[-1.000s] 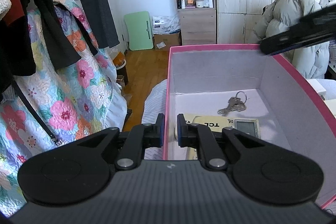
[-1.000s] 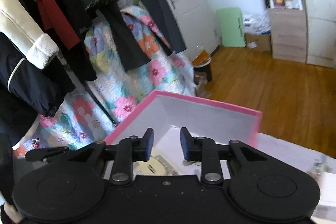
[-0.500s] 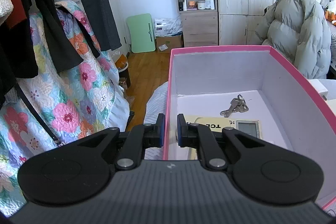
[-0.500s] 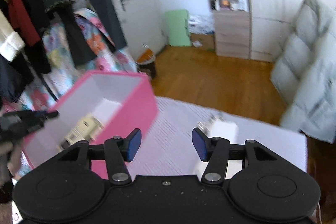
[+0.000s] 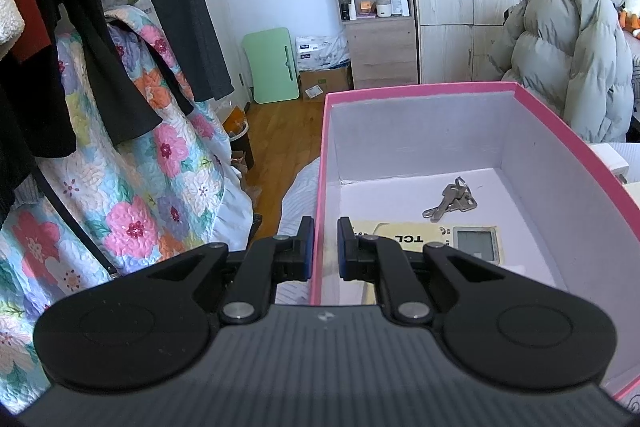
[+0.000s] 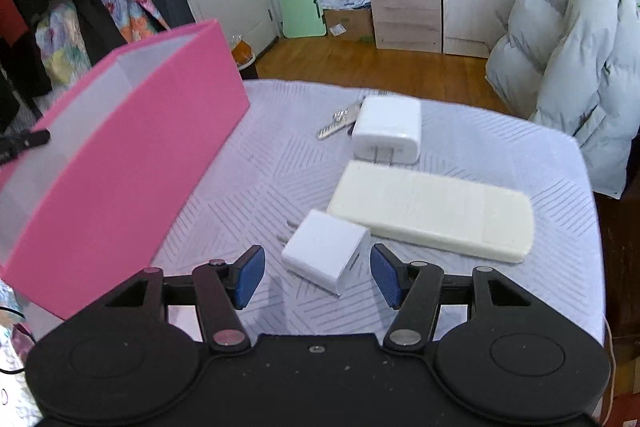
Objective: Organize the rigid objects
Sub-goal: 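Return the right tool to the bed and grasp the small white charger, then carry the small white charger into the pink box with the right tool and release, then return the right tool to the bed and grasp the slim white power bank, then carry the slim white power bank into the pink box with the right tool and release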
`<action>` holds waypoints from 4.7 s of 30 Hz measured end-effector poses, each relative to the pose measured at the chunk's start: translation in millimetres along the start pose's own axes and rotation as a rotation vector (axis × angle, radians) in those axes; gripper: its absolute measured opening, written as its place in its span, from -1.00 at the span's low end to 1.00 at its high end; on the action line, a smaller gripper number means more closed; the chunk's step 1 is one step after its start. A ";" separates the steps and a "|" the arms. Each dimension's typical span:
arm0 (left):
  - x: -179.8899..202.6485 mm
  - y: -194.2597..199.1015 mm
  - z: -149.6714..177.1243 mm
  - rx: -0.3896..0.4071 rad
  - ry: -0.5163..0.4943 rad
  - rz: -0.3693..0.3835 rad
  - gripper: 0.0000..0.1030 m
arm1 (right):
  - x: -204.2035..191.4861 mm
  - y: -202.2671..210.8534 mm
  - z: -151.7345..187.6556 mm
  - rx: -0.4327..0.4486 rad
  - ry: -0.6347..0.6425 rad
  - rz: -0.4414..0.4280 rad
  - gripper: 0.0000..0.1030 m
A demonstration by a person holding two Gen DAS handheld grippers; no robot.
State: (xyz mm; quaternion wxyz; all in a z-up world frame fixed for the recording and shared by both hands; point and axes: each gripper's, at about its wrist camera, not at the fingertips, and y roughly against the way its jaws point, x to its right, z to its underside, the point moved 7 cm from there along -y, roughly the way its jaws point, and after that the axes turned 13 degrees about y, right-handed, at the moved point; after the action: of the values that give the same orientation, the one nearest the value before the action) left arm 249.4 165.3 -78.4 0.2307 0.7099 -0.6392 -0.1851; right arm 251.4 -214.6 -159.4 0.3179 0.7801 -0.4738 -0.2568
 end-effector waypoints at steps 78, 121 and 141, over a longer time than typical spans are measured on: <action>-5.3 1.2 -2.8 0.018 0.028 0.039 -0.79 | -129.9 6.2 -144.9 0.151 0.380 -0.172 0.16; -4.7 0.3 -1.3 0.019 0.022 0.037 -0.79 | -82.4 -11.1 9.7 -0.036 0.254 -0.024 -0.10; -4.6 -0.2 -0.5 0.019 0.025 0.039 -0.78 | -71.5 51.4 -34.6 0.197 0.120 -0.073 -0.16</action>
State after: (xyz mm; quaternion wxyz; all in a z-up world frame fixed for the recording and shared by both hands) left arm 249.4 169.9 -78.2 0.2356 0.7018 -0.6515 -0.1658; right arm 216.1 -159.3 -91.2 0.2580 0.8384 -0.4479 -0.1731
